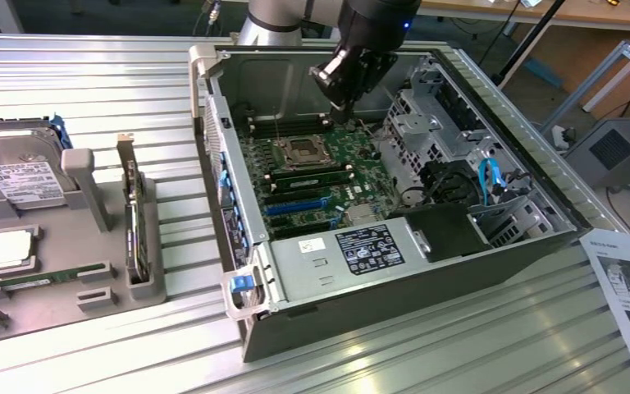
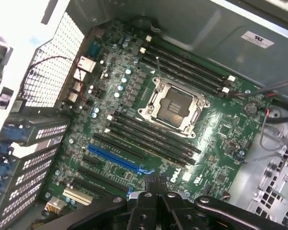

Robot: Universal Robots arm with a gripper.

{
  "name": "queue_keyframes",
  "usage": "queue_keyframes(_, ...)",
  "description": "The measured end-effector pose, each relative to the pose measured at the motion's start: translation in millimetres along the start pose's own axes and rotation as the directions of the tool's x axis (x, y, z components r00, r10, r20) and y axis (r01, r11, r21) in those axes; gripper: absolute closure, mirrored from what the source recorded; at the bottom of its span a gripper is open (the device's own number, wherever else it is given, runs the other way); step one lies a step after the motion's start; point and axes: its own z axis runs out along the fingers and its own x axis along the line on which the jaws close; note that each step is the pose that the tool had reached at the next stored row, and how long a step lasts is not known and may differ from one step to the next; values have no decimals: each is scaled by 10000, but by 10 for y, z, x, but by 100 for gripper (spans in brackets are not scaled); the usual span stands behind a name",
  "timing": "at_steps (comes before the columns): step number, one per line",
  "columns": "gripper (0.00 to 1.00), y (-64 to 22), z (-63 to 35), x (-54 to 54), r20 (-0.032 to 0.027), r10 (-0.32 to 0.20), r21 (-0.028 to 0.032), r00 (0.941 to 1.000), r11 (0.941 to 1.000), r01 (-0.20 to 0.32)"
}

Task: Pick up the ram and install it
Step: 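Press down the ram until it locks into place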

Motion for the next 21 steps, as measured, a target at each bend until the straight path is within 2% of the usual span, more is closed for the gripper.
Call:
queue_keyframes(2, 89, 0, 0, 0, -7, 475, 5, 9989, 9989, -475)
queue_keyframes(5, 89, 0, 0, 0, -17, 1120, 14, 9937, 9937, -1120)
queue_keyframes(8, 89, 0, 0, 0, -26, 1707, 23, 9853, 9853, -1707)
queue_keyframes(13, 89, 0, 0, 0, -39, 2704, 39, 9627, 9627, -2704)
queue_keyframes(14, 89, 0, 0, 0, -41, 2855, 42, 9584, 9584, -2855)
queue_keyframes(16, 89, 0, 0, 0, -42, 2877, 42, 9577, 9577, -2877)
queue_keyframes(18, 89, 0, 0, 0, -43, 2990, 44, 9542, 9542, -2990)
queue_keyframes(21, 89, 0, 0, 0, -46, 3264, 48, 9452, 9452, -3264)
